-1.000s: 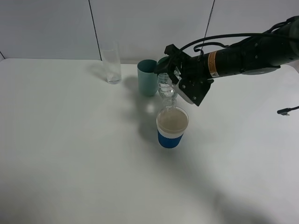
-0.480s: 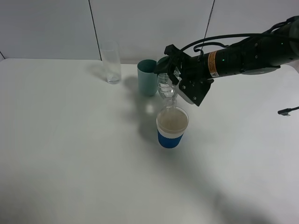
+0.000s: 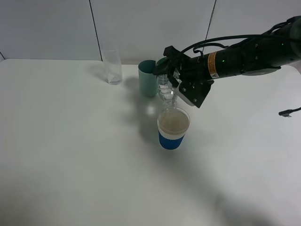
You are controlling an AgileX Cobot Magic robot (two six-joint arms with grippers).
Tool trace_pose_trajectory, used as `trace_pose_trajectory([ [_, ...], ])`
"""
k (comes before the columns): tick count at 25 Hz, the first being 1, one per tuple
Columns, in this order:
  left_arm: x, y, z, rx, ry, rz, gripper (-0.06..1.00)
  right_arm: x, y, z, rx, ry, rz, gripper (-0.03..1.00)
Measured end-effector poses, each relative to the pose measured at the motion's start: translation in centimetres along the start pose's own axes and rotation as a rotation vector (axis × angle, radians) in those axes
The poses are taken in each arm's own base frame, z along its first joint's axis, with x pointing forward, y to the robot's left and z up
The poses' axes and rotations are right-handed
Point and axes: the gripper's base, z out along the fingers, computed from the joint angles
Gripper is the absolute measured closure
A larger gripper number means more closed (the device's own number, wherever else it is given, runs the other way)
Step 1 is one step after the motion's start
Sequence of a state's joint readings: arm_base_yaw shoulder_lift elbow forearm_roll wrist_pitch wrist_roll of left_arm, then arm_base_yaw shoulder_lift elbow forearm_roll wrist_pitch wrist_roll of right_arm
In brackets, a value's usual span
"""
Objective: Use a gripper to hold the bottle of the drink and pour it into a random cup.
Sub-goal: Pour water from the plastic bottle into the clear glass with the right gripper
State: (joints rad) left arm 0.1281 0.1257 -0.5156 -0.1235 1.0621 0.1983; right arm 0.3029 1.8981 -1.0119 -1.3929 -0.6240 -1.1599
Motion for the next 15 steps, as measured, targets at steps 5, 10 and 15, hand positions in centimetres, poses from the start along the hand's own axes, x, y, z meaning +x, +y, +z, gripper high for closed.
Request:
trace_pose_trajectory([
  [5,0.0,0.0,0.0,0.0,0.0,0.0,-0.05,0.0,0.0,0.0,0.0,0.0,-0.012,0.4],
  [10,0.0,0.0,0.0,0.0,0.0,0.0,-0.05,0.0,0.0,0.0,0.0,0.0,-0.023,0.4],
  [15,0.0,0.0,0.0,0.0,0.0,0.0,-0.05,-0.17,-0.19,0.14,0.003,-0.006,-0.03,0.4],
])
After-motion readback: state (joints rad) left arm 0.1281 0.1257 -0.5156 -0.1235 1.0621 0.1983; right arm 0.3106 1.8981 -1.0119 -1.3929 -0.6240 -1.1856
